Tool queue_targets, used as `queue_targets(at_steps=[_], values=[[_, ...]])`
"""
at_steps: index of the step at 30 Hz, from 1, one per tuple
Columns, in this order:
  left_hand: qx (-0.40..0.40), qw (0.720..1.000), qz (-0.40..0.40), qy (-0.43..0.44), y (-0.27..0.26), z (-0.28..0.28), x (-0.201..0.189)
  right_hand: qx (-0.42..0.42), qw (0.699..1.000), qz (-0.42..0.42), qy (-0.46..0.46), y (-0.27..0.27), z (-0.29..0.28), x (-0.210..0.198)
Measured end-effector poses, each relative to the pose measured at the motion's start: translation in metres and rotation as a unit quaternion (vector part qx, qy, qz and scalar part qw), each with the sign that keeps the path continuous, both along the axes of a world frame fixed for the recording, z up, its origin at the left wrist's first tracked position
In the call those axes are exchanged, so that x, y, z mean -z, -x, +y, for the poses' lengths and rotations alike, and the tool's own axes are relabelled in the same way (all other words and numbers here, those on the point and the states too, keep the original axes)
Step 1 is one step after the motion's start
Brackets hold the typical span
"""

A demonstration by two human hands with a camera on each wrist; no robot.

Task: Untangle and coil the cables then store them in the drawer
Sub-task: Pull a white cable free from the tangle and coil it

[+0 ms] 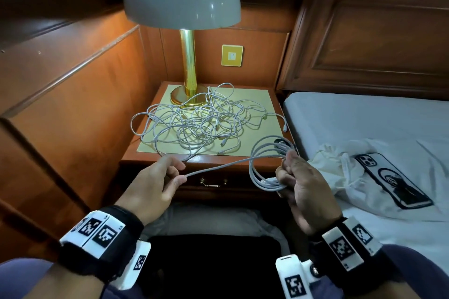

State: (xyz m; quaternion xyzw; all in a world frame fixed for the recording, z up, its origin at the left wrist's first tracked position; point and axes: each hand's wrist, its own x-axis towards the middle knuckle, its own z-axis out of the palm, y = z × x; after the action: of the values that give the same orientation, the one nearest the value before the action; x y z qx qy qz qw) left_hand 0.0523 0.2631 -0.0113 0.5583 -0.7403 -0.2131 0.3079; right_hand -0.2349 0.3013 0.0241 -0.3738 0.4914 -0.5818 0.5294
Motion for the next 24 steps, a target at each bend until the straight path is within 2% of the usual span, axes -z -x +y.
queue_targets(at_steps=[3, 5, 9, 12, 16, 21, 24], values=[[0.085, 0.996, 0.001, -0.039, -0.003, 0.002, -0.002, 0.042, 0.999, -0.002, 0.004, 0.008, -0.003, -0.001], [0.104, 0.994, 0.01, -0.041, 0.001, 0.005, 0.003, 0.057, 0.998, -0.005, 0.014, 0.01, -0.004, -0.001], [0.094, 0.992, 0.012, 0.078, 0.026, 0.014, 0.018, 0.022, 0.997, 0.038, 0.06, -0.003, 0.001, 0.002], [0.114, 0.989, 0.014, 0.096, 0.049, 0.024, 0.028, -0.026, 0.987, 0.125, 0.1, -0.015, 0.007, 0.01], [0.2, 0.979, -0.024, 0.031, 0.064, 0.033, 0.034, -0.032, 0.946, 0.284, 0.155, -0.018, 0.01, 0.021], [0.245, 0.968, -0.039, 0.046, 0.062, 0.036, 0.015, -0.049, 0.862, 0.458, 0.209, -0.017, 0.01, 0.027], [0.248, 0.964, -0.045, 0.083, 0.056, 0.034, 0.008, -0.102, 0.856, 0.483, 0.156, -0.017, 0.007, 0.027]])
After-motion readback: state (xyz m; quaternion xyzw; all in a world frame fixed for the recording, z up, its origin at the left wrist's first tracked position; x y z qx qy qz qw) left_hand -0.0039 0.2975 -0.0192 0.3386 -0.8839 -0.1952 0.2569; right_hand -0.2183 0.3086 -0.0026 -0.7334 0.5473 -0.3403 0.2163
